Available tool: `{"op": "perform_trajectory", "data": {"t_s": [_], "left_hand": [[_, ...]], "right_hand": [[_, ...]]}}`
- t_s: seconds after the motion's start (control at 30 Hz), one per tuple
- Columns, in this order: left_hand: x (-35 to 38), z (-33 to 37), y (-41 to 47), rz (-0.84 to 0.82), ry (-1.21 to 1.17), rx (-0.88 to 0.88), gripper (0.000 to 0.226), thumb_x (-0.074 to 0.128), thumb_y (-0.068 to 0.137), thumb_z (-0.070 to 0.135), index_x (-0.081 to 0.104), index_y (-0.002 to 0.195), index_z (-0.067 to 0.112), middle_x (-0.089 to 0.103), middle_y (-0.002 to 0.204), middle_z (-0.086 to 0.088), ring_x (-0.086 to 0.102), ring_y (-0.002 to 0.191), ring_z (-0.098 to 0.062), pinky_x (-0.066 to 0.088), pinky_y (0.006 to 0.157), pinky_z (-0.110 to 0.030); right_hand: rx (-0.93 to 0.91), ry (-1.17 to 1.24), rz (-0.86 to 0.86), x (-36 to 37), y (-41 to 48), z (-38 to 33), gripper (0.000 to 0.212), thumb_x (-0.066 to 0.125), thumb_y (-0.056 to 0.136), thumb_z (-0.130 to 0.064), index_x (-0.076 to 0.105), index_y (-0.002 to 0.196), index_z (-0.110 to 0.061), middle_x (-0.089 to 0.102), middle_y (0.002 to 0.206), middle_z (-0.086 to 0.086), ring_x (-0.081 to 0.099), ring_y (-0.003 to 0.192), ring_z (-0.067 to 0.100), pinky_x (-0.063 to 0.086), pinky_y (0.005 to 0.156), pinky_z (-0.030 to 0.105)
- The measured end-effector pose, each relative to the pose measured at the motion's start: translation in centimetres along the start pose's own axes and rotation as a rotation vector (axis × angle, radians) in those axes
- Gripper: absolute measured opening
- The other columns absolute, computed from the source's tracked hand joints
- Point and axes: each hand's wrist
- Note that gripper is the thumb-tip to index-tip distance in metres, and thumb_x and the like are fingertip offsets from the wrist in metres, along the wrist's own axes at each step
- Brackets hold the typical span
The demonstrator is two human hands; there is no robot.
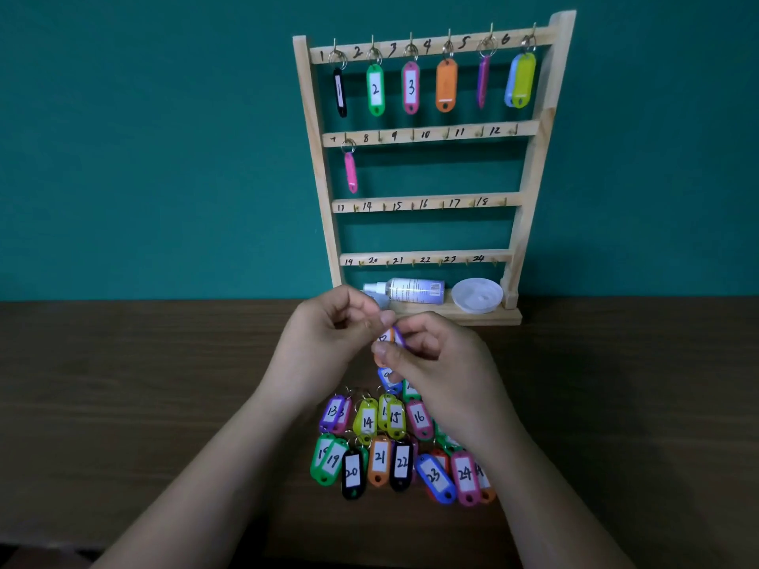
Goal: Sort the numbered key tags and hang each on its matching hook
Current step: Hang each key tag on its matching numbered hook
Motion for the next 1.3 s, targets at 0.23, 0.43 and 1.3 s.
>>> {"op": "perform_trajectory", "data": {"t_s": [0.23, 0.43, 1.3], "left_hand": [[1.0, -0.3, 0.0, -0.004, -0.224, -0.061, 0.035, 0.090, 0.086, 0.035, 0.072, 0.103, 0.010, 0.073, 0.094, -0.025, 0.069, 0.077, -0.037, 0.059, 0.078, -0.055], [1.1, 0.1, 0.0, -0.097, -0.371, -0.136, 0.029, 0.086, 0.087, 0.018, 0.077, 0.112, 0.007, 0.076, 0.095, -0.013, 0.067, 0.074, -0.019, 0.055, 0.073, -0.033], [1.7, 1.6, -1.2, -0.031, 0.204, 0.024, 0.006, 0.079, 0.095, 0.025, 0.080, 0.101, 0.027, 0.081, 0.090, 0.007, 0.078, 0.084, -0.013, 0.061, 0.080, -0.032]], "right_hand": [[-0.045, 0.038, -0.021, -0.8, 0.0, -0.7, 0.009, 0.066, 0.105, -0.031, 0.075, 0.107, -0.034, 0.080, 0.091, -0.014, 0.078, 0.074, 0.008, 0.051, 0.063, 0.011], [0.012, 0.182, 0.003, -1.3, 0.0, -0.7, 0.010, 0.059, 0.109, -0.027, 0.066, 0.111, -0.032, 0.081, 0.091, -0.004, 0.080, 0.073, 0.017, 0.053, 0.057, 0.019], [-0.078, -0.016, 0.005, -2.7, 0.1, -0.2, 0.015, 0.062, 0.109, -0.026, 0.067, 0.109, -0.041, 0.078, 0.088, -0.012, 0.077, 0.064, 0.013, 0.059, 0.057, 0.027]]}}
Point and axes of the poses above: each hand's wrist, its own y-axis towards the middle knuckle, its own x-axis out of the palm, z = x × y
